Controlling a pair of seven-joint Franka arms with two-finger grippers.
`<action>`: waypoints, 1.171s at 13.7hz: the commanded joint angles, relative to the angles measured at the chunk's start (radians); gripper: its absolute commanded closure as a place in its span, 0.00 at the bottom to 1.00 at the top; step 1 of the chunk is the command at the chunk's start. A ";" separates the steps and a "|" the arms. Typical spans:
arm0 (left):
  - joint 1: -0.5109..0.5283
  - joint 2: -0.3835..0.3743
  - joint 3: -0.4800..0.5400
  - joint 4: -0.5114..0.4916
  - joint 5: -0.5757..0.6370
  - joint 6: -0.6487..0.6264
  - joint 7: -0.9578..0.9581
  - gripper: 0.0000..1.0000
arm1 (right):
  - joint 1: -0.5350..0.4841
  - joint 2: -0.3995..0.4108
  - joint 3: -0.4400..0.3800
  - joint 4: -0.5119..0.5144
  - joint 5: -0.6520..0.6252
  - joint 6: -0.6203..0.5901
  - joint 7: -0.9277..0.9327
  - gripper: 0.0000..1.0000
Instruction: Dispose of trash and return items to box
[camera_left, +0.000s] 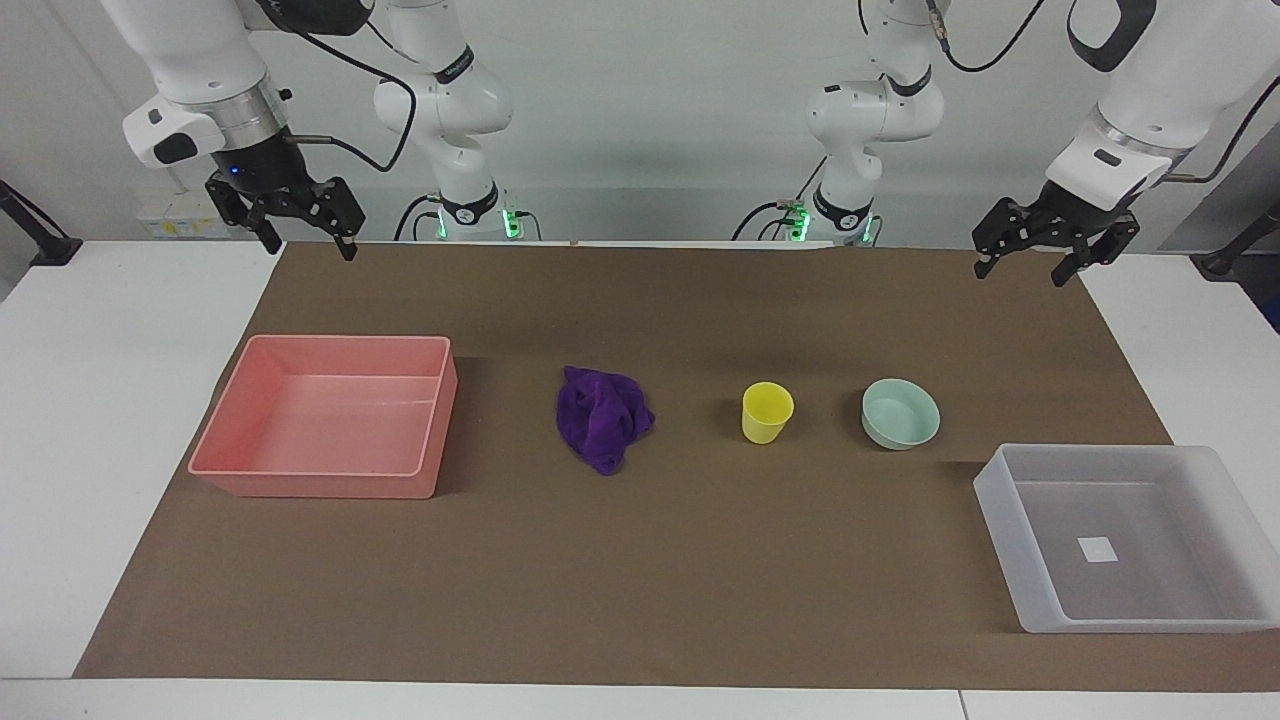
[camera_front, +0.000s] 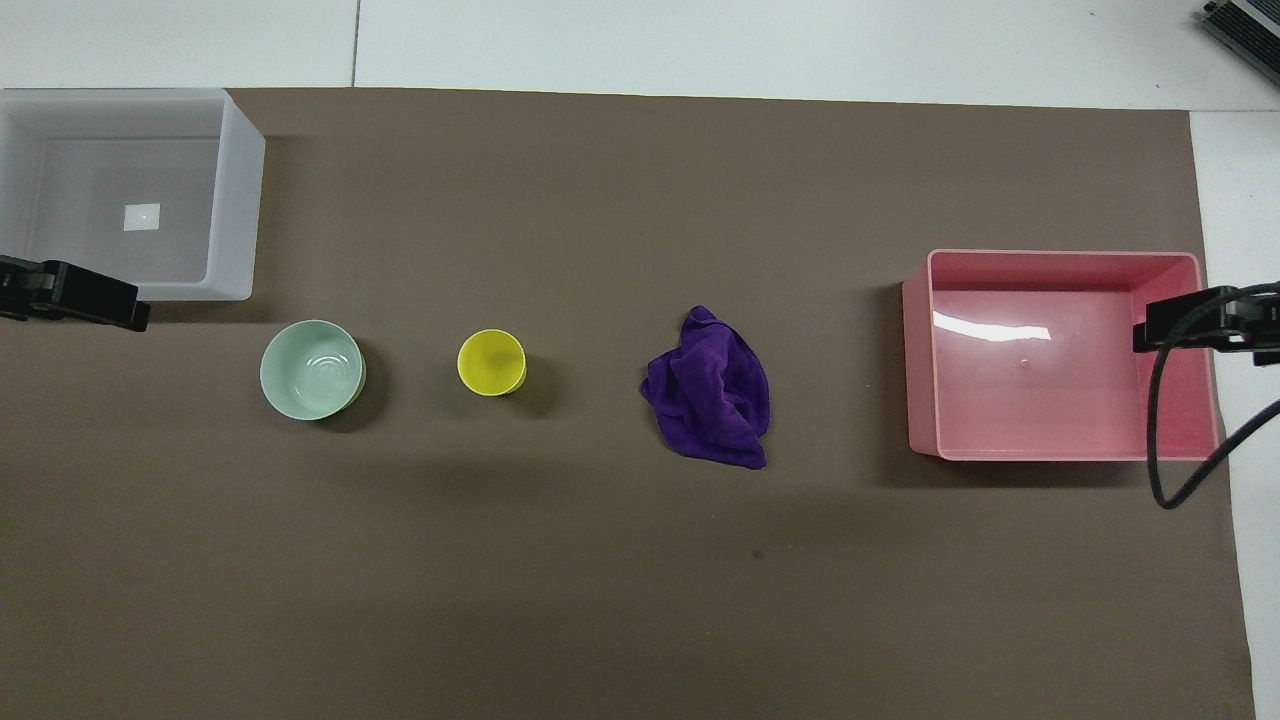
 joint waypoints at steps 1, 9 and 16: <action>-0.003 -0.026 0.000 -0.039 -0.006 0.038 -0.015 0.00 | -0.010 -0.019 0.006 -0.030 0.008 -0.001 0.008 0.00; -0.003 -0.029 -0.003 -0.048 -0.006 0.021 -0.012 0.00 | -0.011 -0.027 0.006 -0.049 0.005 0.012 0.012 0.00; -0.006 -0.055 -0.004 -0.155 -0.003 0.181 -0.005 0.00 | 0.087 -0.025 0.008 -0.104 0.006 0.119 0.050 0.00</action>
